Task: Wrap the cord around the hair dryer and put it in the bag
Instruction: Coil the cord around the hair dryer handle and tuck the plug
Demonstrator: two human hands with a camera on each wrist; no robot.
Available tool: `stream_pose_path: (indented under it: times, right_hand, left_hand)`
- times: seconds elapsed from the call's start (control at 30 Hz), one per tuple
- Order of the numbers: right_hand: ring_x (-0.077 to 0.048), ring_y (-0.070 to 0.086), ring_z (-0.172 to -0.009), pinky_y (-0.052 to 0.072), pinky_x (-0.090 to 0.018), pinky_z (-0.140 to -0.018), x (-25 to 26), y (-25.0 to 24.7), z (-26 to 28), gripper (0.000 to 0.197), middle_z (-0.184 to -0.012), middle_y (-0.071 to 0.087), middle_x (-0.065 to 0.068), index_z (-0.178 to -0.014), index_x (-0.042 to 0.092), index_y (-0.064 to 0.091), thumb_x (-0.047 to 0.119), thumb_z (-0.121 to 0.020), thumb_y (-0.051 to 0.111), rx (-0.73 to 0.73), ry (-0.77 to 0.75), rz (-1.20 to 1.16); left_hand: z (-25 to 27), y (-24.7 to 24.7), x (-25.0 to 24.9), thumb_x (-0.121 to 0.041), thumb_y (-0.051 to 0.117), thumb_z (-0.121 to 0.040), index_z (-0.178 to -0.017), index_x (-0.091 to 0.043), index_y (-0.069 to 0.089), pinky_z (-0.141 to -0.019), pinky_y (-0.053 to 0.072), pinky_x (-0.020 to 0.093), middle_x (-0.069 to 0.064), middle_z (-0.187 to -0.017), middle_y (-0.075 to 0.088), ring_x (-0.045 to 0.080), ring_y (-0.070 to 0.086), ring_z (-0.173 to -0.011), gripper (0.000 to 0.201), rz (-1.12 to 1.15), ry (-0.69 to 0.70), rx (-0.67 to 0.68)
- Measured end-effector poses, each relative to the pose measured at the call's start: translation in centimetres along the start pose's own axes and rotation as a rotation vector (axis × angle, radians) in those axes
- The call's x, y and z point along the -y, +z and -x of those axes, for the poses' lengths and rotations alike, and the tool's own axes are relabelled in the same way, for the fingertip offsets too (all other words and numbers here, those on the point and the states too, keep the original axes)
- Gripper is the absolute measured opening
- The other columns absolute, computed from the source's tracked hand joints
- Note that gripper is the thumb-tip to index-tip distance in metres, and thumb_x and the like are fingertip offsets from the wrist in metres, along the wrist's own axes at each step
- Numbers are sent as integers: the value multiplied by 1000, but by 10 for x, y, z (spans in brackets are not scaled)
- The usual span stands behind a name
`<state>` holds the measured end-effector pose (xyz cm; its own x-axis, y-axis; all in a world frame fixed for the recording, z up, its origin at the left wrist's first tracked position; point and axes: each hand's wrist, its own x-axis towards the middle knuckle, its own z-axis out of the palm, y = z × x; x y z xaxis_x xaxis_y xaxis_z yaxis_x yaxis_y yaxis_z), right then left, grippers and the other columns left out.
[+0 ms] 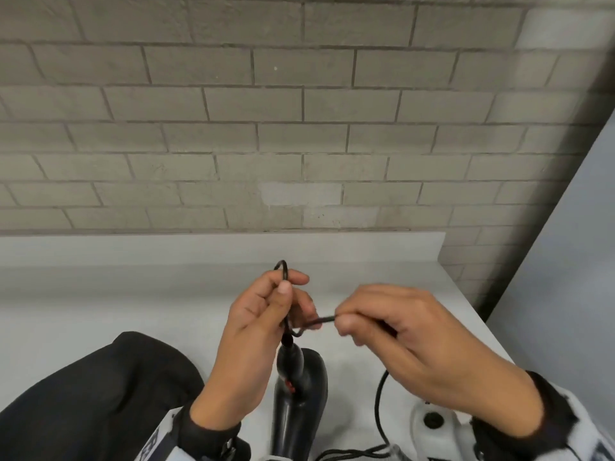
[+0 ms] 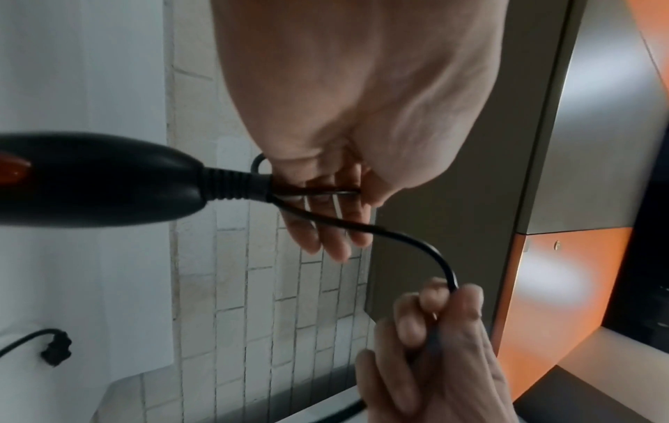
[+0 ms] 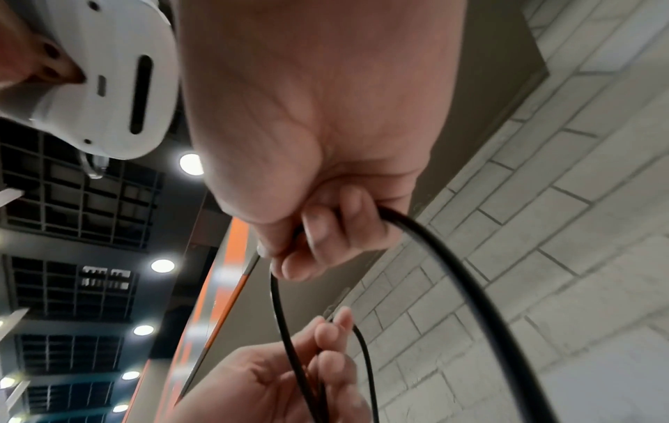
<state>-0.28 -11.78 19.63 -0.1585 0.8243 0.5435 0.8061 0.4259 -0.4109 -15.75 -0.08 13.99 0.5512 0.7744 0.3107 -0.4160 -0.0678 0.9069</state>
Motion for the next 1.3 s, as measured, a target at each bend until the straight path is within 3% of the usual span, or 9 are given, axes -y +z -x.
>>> stream_pose_path:
  times: [0.1,0.3,0.47,0.67,0.8,0.9,1.1,1.2,1.3]
  right_hand:
    - [-4,56,-70,38,-7,-66,-5,7,-12,23,-71,58,14,-83,23,65,33,-97,51,-71,87,-144]
    - [-5,55,-70,38,-11,-64,-16,26,-28,15,-78,61,22,-83,30,65,33,-95,55,-181,195,-236]
    - [5,51,-72,40,-13,-68,-38,41,-28,35,-118,57,16,-129,26,51,40,-100,40,3,313,-391]
    - [-9,33,-55,29,-18,-47,-57,51,-25,32,-76,52,4,-103,1,58,27,-104,39,31,420,-784]
    - [-4,35,-53,32,-16,-47,-60,56,-26,27,-70,48,5,-94,10,63,24,-103,43,-57,420,-746]
    - [-1,38,-53,34,-16,-49,-58,59,-25,25,-68,47,9,-88,18,65,28,-101,46,-142,414,-693]
    - [-9,34,-52,29,-20,-46,-60,71,-21,27,-80,57,2,-100,11,65,34,-96,52,-198,492,-836]
    - [-15,38,-54,32,-24,-47,-64,81,-4,16,-94,58,-4,-110,20,61,28,-99,53,-163,598,-816]
    - [-14,43,-45,37,-26,-43,-67,88,24,13,-86,64,-4,-111,21,59,25,-101,52,-41,683,-815]
  left_hand:
    - [1,-2,2,-28,51,-98,-102,-12,67,-65,47,30,10,-69,58,23,52,-60,23,-55,1,71]
    - [0,-8,4,-29,44,-96,-88,-9,65,-58,29,33,5,-57,35,20,29,-54,30,38,-69,109]
    - [-3,-6,3,-32,53,-92,-83,-7,62,-47,30,24,-2,-52,26,10,23,-43,28,263,-180,180]
    - [-5,-14,8,-50,73,-81,-96,-4,65,-50,37,24,-1,-59,33,9,27,-44,49,238,-163,220]
    - [-4,-17,9,-52,71,-82,-94,-12,64,-59,44,28,1,-61,42,15,42,-51,43,139,-150,252]
    - [-4,-19,8,-59,59,-87,-89,-17,60,-65,38,42,3,-60,47,21,49,-56,42,-42,-120,252]
    - [-4,-7,12,-43,58,-90,-82,-12,58,-51,37,25,-3,-57,24,14,22,-48,32,174,-160,108]
    - [-5,-4,12,-33,50,-100,-84,-10,56,-46,33,23,-4,-57,23,11,21,-46,29,257,-160,-31]
    - [-7,-9,9,-30,43,-96,-87,-8,52,-45,30,22,-3,-57,22,10,20,-45,25,283,-154,-116]
